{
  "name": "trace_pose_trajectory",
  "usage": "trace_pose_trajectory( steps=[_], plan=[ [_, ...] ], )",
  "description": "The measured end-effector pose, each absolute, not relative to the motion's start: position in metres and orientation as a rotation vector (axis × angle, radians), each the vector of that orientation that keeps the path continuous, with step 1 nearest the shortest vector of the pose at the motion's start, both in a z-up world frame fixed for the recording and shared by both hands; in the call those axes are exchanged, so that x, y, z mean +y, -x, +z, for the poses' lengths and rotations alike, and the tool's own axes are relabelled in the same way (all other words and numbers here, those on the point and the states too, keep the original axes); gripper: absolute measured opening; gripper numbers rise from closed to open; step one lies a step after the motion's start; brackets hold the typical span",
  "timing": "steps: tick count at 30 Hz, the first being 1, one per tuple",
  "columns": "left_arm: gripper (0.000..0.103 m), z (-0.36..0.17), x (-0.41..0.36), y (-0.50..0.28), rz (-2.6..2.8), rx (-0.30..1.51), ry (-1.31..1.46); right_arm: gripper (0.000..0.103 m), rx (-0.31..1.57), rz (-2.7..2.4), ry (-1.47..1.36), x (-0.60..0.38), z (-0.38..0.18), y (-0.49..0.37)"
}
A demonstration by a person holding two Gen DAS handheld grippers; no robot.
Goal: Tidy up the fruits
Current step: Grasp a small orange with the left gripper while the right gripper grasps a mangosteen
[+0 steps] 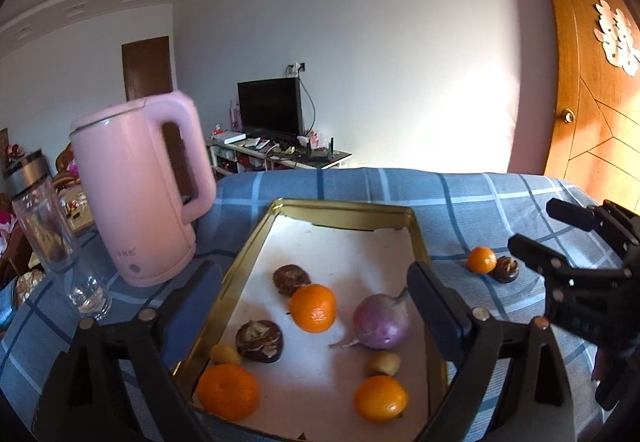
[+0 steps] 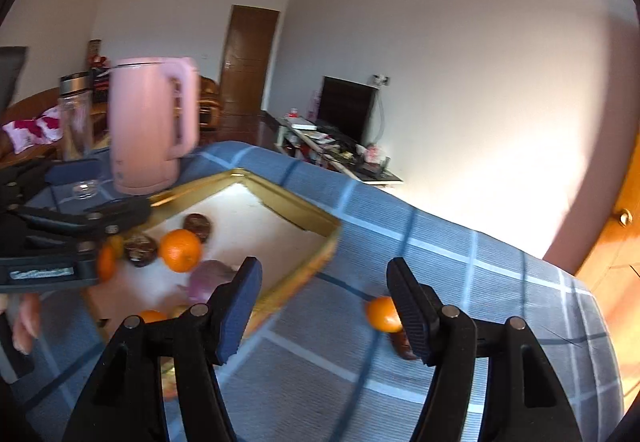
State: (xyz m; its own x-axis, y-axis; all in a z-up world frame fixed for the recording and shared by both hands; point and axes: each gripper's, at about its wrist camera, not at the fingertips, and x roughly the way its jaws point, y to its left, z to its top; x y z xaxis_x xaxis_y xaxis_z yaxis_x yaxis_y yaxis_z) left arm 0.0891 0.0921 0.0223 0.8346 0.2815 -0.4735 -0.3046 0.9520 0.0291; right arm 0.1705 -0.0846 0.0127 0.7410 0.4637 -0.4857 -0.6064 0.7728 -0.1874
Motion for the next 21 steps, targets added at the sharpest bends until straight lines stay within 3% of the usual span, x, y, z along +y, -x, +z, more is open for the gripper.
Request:
trace_pose_trajectory(
  steps=[8,18,19,21],
  plan=[
    [0.098,0.019,0.046,-0.134,0.165,0.601,0.027,0.067,0.579,0.427,0.244,-0.134,-0.014,-0.241],
    [0.098,0.0,0.023,-0.169,0.169,0.659,-0.029,0.066,0.773,0.499,0.272,-0.124,-0.063,-0.269],
    [0.098,-0.001,0.023,-0.171,0.17,0.662,-0.03,0.065,0.781,0.496,0.278,-0.124,-0.066,-0.271],
    [0.099,-0.005,0.02,-0.177,0.169,0.677,-0.041,0.053,0.823,0.503,0.281,-0.124,-0.073,-0.277]
  ],
)
